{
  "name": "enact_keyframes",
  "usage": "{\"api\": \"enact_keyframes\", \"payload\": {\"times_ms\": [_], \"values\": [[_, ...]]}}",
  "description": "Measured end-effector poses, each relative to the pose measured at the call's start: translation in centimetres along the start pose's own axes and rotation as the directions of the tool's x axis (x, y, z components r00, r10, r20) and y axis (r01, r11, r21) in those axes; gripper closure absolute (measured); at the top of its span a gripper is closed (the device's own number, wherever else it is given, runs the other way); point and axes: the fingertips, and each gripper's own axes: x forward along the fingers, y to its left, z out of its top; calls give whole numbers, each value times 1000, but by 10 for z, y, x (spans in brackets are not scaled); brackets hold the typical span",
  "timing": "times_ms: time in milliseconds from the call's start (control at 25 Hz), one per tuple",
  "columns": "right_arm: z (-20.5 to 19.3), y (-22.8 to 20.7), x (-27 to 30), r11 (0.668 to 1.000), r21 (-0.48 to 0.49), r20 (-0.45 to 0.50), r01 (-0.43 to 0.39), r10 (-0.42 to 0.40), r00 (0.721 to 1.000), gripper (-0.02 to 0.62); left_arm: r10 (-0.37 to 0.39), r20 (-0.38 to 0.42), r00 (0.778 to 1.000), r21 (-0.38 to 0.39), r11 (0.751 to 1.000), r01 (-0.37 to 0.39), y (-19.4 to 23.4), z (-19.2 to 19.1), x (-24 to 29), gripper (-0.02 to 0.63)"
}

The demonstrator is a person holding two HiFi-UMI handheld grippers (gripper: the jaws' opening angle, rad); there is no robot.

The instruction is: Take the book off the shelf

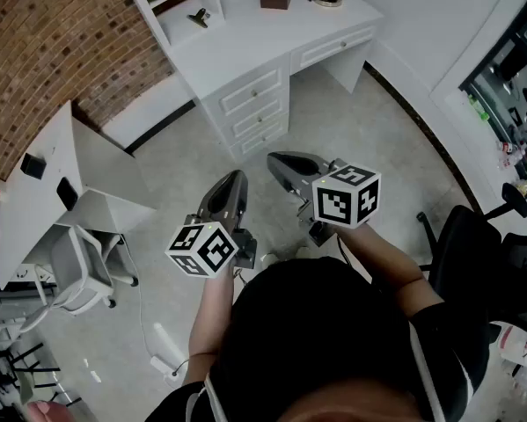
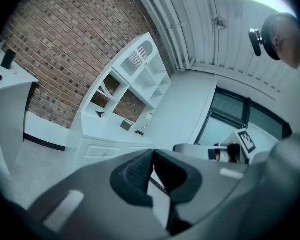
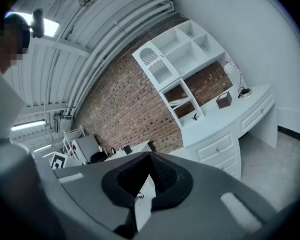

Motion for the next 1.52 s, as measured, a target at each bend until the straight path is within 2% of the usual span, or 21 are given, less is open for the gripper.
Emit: {"api": "enact_keyframes", "payload": {"times_ms": [360,560,880,1200,1360,1520], "values": [[-2,1,2,1000,-5,-14,-19,19,1000,598,4,4,1000,-8,1000,-4,-4,-2,4,598],[2,-4,1,998,49,7,-32,32,999,597,15,9,1000,-6,1000,-14,-4,-1,8,598],[6,-19,-4,998,53,-2,-31,31,1000,597,25,12,1000,-10,1000,-25,-9,-2,21,598],[7,-41,-19,996,71,-27,-44,46,999,597,2,-2,1000,22,1000,-2,-35,-9,42,609],[1,-54,-27,996,73,-34,-45,47,998,597,53,-14,999,59,997,-52,-35,-21,49,609],[-2,-58,-32,995,81,-50,-57,61,997,597,53,-2,999,-6,999,-53,-34,-24,51,609]]}}
